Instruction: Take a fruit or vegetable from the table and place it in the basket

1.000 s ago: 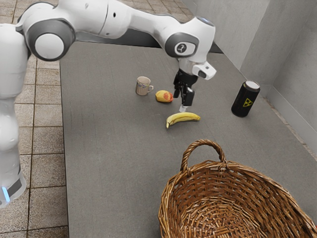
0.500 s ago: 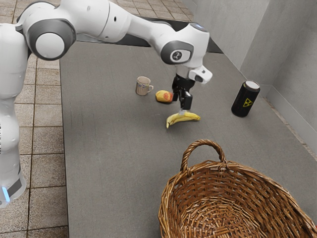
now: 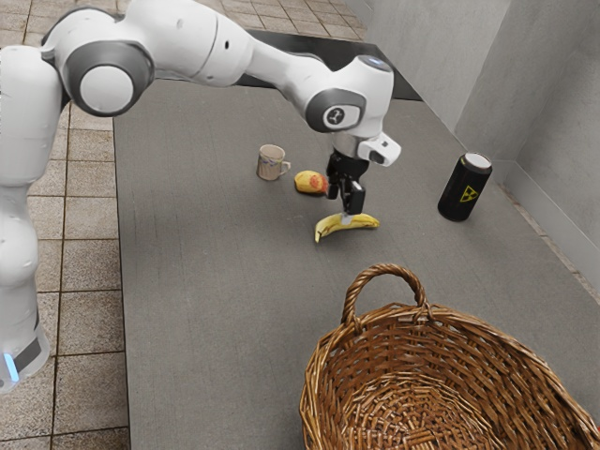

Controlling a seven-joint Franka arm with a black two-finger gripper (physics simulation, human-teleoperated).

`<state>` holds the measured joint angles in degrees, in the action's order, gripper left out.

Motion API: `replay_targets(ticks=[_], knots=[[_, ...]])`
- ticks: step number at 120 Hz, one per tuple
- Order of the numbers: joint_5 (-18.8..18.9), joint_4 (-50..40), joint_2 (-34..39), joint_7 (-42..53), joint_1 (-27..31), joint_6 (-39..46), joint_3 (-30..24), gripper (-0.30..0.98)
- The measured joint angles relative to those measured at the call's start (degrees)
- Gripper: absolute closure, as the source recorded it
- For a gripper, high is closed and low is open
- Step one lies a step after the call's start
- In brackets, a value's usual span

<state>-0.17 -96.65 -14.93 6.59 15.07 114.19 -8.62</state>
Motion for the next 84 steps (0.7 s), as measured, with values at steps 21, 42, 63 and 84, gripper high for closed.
replay_targets(ticks=[21,42,63,84], knots=[[-0.06,-0.04,-0.6,0.01,0.02,1.06,-0.04,0.0],[-0.05,-0.12,-1.57,0.01,-0.22,1.91,-0.07,0.0],[-0.02,-0.07,-2.65,-0.02,-0.29,2.56,-0.06,0.0],[-0.03,-0.1,-3.05,-0.03,-0.26,3.13,-0.05,0.0]])
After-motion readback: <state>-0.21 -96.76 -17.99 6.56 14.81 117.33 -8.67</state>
